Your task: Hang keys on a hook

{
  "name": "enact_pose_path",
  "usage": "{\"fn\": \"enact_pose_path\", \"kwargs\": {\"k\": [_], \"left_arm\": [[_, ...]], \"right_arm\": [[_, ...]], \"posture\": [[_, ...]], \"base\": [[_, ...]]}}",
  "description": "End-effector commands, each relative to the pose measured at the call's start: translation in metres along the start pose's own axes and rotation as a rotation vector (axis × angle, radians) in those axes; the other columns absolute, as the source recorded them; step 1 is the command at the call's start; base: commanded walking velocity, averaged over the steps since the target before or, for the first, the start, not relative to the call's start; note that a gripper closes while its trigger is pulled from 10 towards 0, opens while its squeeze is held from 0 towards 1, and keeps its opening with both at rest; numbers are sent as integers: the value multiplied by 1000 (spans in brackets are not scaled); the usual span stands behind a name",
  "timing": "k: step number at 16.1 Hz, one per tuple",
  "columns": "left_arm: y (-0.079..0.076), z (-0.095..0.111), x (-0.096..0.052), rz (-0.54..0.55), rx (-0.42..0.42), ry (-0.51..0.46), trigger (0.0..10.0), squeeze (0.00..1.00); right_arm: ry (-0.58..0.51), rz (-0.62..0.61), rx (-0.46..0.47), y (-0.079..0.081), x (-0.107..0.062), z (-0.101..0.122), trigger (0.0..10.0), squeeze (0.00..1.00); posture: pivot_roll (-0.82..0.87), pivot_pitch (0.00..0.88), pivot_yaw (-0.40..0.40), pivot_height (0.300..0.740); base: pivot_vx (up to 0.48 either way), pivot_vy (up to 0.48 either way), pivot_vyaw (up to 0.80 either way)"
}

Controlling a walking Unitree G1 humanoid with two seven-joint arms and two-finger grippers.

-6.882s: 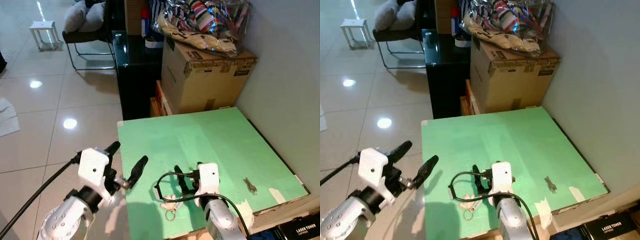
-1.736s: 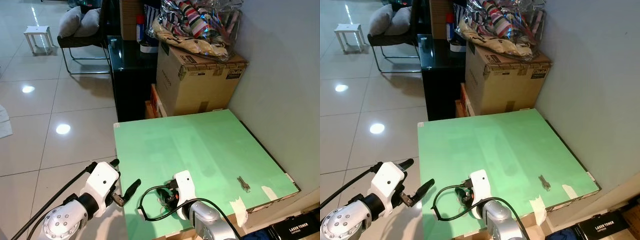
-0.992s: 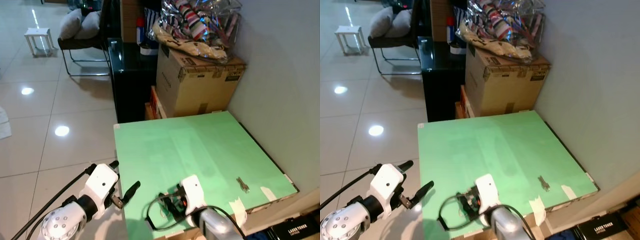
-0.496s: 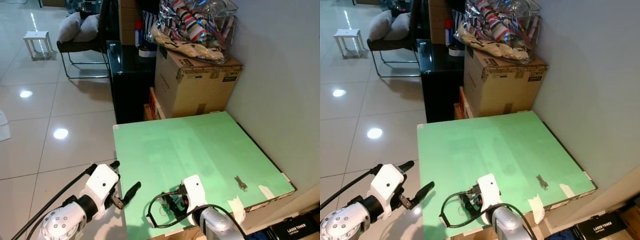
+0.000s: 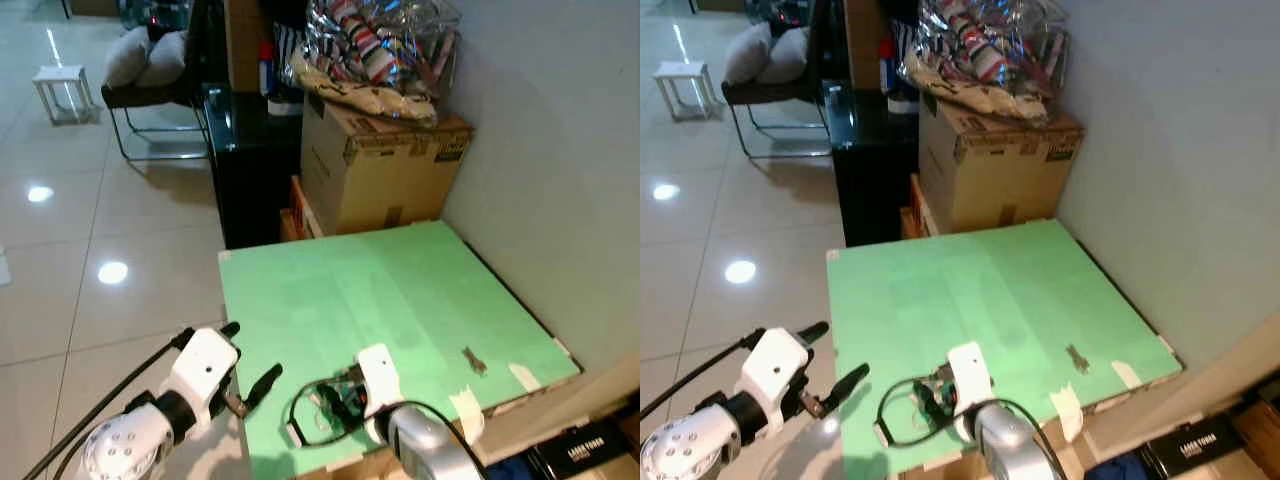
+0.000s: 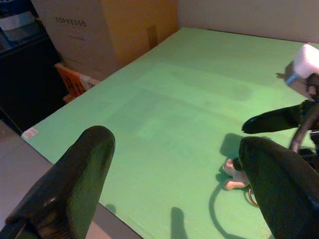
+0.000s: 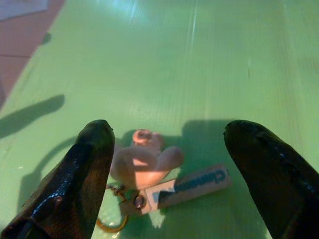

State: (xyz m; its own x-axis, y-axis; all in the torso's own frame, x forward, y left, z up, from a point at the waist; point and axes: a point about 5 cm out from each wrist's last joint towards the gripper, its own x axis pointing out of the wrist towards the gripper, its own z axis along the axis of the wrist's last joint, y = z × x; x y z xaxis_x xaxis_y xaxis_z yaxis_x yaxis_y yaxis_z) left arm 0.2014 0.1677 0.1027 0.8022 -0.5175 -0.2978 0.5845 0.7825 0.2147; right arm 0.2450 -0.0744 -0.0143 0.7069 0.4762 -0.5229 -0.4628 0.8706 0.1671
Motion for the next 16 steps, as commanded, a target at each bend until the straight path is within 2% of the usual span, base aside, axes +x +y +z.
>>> {"fn": "enact_pose_path", "kwargs": {"k": [1, 4, 5, 6, 16], "left_arm": [[-3, 2, 2, -16, 15, -7, 10000, 0], [-3, 3, 2, -22, 22, -8, 10000, 0], [-2, 3, 2, -21, 23, -6, 10000, 0], [-2, 3, 1, -20, 24, -3, 10000, 0], [-3, 2, 0, -22, 30, 4, 10000, 0]], "right_arm": [[-3, -23, 0, -7, 1, 0, 10000, 0], [10, -12, 6, -5, 9, 3, 10000, 0], [14, -8, 11, -5, 11, 3, 2118, 0], [17, -5, 26, -4, 12, 2, 0, 0], [40, 46, 76, 9, 16, -7, 0, 0]], "posture": [[47, 50, -54, 740], [53, 53, -49, 740], [54, 53, -50, 740], [59, 54, -50, 740], [59, 56, -54, 740]], "base": [[0, 0, 0], [0, 0, 0], [0, 0, 0], [0, 0, 0], [0, 0, 0]]}}
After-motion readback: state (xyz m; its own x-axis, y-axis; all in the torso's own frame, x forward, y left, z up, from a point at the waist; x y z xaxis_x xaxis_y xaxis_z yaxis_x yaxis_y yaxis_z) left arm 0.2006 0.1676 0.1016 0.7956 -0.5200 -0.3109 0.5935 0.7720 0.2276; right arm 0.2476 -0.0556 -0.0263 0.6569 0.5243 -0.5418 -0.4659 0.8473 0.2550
